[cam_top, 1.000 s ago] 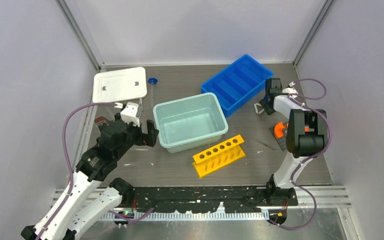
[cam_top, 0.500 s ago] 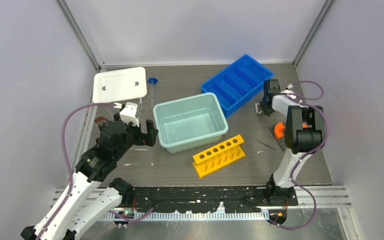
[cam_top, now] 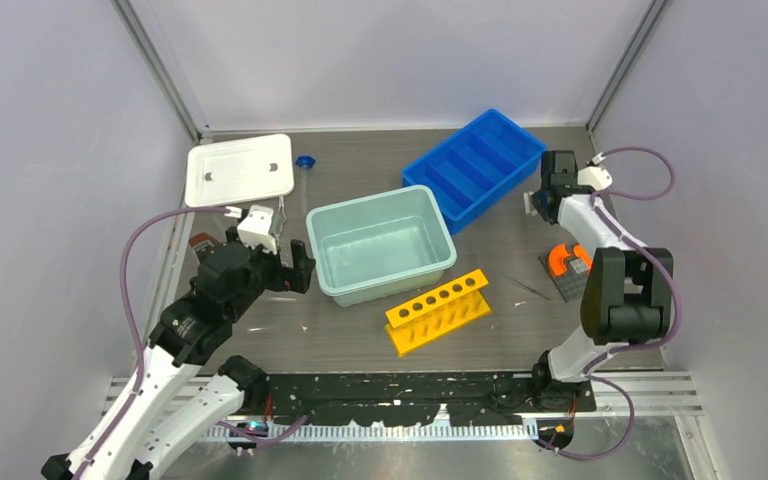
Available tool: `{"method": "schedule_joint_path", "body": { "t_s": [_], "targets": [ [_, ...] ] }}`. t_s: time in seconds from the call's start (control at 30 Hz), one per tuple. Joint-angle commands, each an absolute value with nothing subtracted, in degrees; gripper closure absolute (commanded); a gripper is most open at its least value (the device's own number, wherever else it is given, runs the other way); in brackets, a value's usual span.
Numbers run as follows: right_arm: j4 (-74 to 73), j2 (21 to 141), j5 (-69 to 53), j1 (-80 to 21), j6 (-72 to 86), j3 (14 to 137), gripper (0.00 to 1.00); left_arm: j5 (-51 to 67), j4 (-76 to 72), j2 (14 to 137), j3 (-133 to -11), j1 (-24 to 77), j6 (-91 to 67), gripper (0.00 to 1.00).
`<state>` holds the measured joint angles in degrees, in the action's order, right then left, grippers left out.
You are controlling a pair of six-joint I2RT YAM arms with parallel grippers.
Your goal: Organize the chemistry lab equipment
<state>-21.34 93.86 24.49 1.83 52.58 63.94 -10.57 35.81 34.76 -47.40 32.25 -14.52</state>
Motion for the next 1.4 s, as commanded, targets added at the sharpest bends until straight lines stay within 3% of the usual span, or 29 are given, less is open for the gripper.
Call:
{"method": "schedule_joint_path", "body": {
  "t_s": [0.0, 0.27, 0.43, 0.63, 1.03, 1.37],
  "targets": [
    [-22.82, 85.9, 27.02, 1.17, 48.65, 64.46, 0.89, -11.49, 33.31, 34.46, -47.11, 32.43, -13.97, 0.0],
    [-24.38, 78.4, 22.29, -5.33, 38.23, 68.86, 0.89, -11.52, 33.44, 34.86, -47.29, 32.43, -13.97, 0.0],
    [-26.04, 77.83, 19.86, -14.69, 31.85, 73.15, 0.89, -11.34, 33.17, 35.25, -47.2, 32.39, -13.97, 0.0],
    [-22.51, 78.25, 8.93, -22.98, 30.54, 74.75, 0.89, -11.3, 33.48, 35.75, -47.55, 32.42, -13.97, 0.0],
    [-23.48, 89.35, 8.35, -38.64, 25.34, 80.69, 0.88, -11.73, 33.43, 34.99, -47.47, 32.43, -13.89, 0.0],
    [-21.78, 102.33, 12.01, -43.48, 25.33, 83.56, 0.87, -12.04, 33.57, 34.25, -47.2, 32.39, -13.94, 0.0]
  ]
}}
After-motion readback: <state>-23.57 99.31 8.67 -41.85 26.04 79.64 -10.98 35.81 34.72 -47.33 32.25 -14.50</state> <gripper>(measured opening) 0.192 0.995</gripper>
